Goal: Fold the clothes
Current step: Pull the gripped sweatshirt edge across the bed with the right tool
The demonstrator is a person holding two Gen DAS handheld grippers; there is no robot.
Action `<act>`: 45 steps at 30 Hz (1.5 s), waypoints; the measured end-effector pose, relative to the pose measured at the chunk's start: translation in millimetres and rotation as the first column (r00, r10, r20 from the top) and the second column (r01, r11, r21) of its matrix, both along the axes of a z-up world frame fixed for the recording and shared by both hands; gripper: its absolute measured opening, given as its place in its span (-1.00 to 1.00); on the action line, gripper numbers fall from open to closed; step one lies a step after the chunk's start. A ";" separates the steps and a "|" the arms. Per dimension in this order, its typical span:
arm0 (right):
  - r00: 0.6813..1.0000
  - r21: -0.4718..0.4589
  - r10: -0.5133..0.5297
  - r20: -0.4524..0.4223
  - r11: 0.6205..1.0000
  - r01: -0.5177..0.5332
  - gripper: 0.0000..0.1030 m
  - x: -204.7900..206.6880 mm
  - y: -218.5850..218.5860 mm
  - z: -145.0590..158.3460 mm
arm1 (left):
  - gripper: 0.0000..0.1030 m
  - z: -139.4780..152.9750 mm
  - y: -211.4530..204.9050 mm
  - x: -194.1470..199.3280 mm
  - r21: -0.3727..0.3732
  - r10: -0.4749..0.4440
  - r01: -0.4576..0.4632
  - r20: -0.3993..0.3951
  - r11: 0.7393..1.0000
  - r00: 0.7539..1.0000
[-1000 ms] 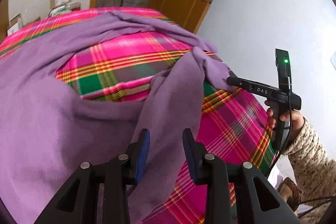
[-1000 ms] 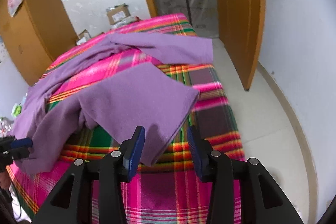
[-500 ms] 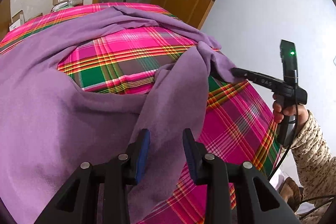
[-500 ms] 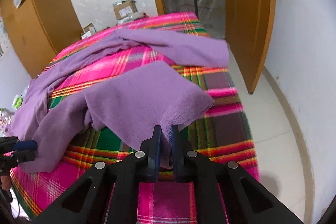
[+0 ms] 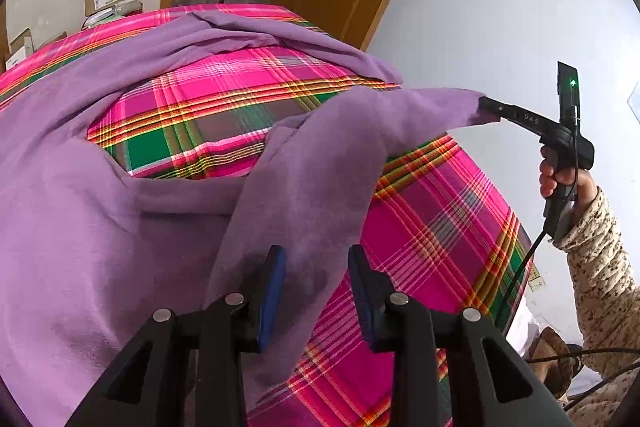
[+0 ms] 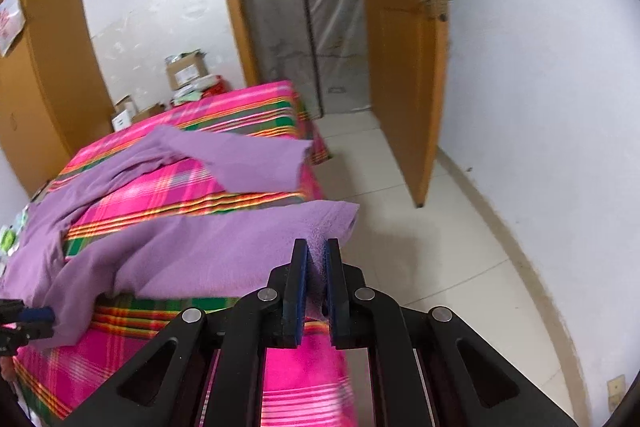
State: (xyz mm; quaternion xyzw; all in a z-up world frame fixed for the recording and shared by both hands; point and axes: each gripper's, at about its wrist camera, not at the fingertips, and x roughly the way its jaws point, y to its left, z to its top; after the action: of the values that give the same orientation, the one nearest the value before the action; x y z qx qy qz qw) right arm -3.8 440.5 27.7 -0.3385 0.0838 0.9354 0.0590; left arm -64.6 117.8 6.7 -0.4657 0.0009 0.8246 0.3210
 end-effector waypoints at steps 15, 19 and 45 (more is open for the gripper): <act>0.988 0.045 -0.151 0.026 0.988 0.150 -0.84 21.7 55.8 -3.3 | -0.36 13.5 10.1 0.7 0.004 -0.016 0.017 -0.032 1.000 0.999; 0.984 0.058 -0.172 0.046 0.984 0.170 -0.84 27.0 64.0 -8.3 | -0.36 15.1 6.5 -5.5 -0.008 -0.002 0.001 -0.042 1.000 0.999; 0.949 0.114 -0.240 0.206 0.969 0.220 -0.84 29.3 68.5 -64.3 | -0.36 -1.8 -25.6 -85.9 0.016 0.091 -0.093 0.089 0.996 0.992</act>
State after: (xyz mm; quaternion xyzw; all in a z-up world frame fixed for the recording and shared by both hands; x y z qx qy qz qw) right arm 25.5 509.0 -36.5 -0.4241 0.0737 0.8820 0.1919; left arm -150.5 92.2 4.8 -0.4981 -0.0431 0.8171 0.2869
